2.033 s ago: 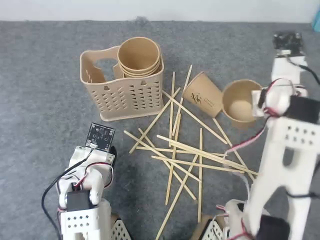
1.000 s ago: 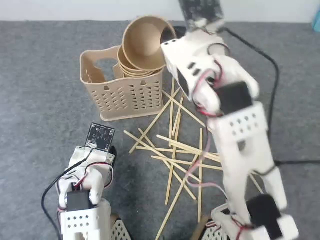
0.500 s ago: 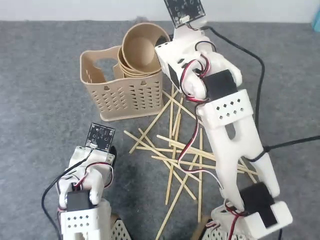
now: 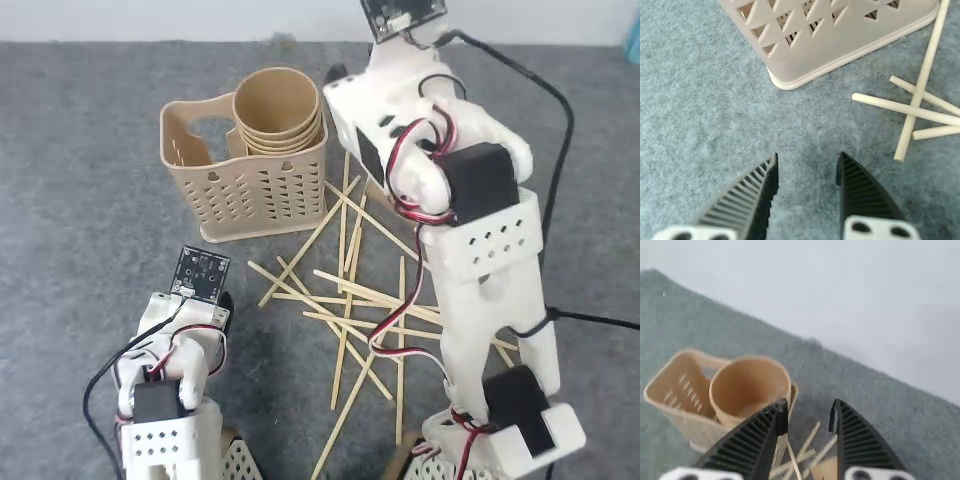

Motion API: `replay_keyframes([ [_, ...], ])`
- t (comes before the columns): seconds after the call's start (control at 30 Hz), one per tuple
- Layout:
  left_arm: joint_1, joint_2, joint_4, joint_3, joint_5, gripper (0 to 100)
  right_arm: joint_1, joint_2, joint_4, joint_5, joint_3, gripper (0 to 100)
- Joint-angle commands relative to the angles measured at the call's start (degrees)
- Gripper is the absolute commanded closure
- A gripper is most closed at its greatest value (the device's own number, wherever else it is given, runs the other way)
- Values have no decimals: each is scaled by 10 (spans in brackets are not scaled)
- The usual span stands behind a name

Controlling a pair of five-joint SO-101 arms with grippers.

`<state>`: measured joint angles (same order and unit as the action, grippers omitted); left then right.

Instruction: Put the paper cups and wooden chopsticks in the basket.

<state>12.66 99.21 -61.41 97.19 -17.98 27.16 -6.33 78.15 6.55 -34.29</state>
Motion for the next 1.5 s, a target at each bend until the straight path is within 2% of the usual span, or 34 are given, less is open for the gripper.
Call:
replay_keyframes([
  [0.0, 2, 11, 13, -3, -7, 821, -8, -7, 56, 52, -25, 845],
  [0.1, 2, 11, 13, -3, -7, 821, -26, 15, 73, 47, -24, 845],
  [0.2, 4, 11, 12, -3, -7, 821, -69, 42, 73, -2, -24, 861],
  [0.33, 4, 11, 12, -3, -7, 821, -111, 102, 58, -55, -21, 992],
  [0.5, 4, 11, 12, -3, -7, 822, -108, 204, 50, -52, -22, 994],
  [0.87, 3, 11, 15, -3, -7, 821, -94, 364, -90, -29, -22, 991],
  [1.0, 3, 11, 16, -3, -7, 821, -95, 401, -96, -27, -22, 991],
  [1.13, 3, 11, 16, -3, -7, 821, -122, 412, -35, 5, -22, 991],
  [1.33, 2, 11, 17, -3, -7, 821, -141, 409, 146, 152, -25, 991],
  [1.47, 2, 11, 17, -3, -7, 821, -170, 404, 238, 180, -45, 991],
])
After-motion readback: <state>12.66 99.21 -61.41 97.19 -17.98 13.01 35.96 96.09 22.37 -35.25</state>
